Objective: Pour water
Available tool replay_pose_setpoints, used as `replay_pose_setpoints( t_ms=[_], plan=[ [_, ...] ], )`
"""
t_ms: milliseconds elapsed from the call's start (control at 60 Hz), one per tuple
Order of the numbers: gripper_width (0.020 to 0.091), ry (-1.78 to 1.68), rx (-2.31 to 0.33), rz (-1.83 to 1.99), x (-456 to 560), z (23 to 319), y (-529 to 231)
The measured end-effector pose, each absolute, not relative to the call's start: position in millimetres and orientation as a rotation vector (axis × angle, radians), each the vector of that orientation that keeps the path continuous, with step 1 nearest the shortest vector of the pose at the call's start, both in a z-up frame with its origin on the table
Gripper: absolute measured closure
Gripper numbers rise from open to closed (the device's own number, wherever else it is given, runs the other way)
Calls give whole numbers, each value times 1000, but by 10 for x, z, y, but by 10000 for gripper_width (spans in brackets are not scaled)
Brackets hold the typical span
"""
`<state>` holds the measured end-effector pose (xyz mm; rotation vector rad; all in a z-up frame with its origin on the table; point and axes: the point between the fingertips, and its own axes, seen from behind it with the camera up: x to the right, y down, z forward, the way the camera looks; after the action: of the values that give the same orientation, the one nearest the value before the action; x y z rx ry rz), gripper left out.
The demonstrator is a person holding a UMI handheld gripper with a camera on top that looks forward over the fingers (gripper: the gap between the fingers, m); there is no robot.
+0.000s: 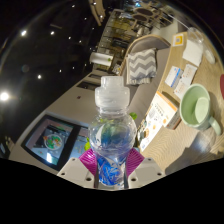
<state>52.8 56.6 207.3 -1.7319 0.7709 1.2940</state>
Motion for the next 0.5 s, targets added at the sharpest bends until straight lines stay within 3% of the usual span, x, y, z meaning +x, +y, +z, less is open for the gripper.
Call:
replay_pose_setpoints(
  t_ms=[283, 500],
  plan=[
    [777, 1378, -1266, 1901, 854, 1954, 743],
    [776, 1489, -1221, 1961, 929, 1741, 739]
  ],
)
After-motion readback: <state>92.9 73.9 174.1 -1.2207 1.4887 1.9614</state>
